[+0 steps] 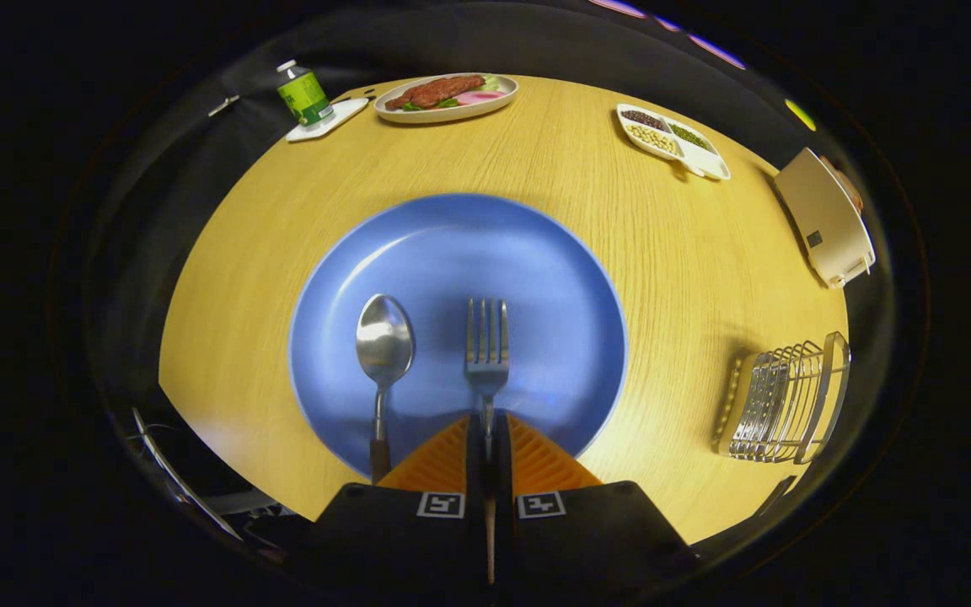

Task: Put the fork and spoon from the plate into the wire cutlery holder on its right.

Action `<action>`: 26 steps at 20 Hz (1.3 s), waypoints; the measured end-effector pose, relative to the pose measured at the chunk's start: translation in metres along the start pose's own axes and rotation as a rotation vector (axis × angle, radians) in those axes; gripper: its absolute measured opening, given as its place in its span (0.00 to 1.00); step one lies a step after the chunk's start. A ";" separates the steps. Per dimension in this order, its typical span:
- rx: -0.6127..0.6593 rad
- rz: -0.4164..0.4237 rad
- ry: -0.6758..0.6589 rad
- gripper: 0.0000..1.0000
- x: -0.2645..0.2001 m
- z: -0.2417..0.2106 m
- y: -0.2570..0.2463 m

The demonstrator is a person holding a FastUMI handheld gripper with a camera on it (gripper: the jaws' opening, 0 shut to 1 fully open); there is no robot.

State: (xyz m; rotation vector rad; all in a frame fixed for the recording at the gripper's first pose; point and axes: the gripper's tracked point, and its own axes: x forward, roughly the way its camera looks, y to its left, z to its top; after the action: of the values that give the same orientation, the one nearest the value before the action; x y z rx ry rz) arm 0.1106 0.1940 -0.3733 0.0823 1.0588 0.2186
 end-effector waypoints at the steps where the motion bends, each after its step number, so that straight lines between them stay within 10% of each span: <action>1: 0.015 0.011 -0.016 0.08 -0.004 0.005 -0.001; 13: 0.041 0.121 -0.160 0.08 -0.092 0.040 -0.024; 26: -0.005 -0.061 0.018 0.08 -0.157 -0.007 -0.219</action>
State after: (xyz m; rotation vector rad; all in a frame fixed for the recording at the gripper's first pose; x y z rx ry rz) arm 0.0615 -0.0540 -0.2800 0.0440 1.0767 0.1669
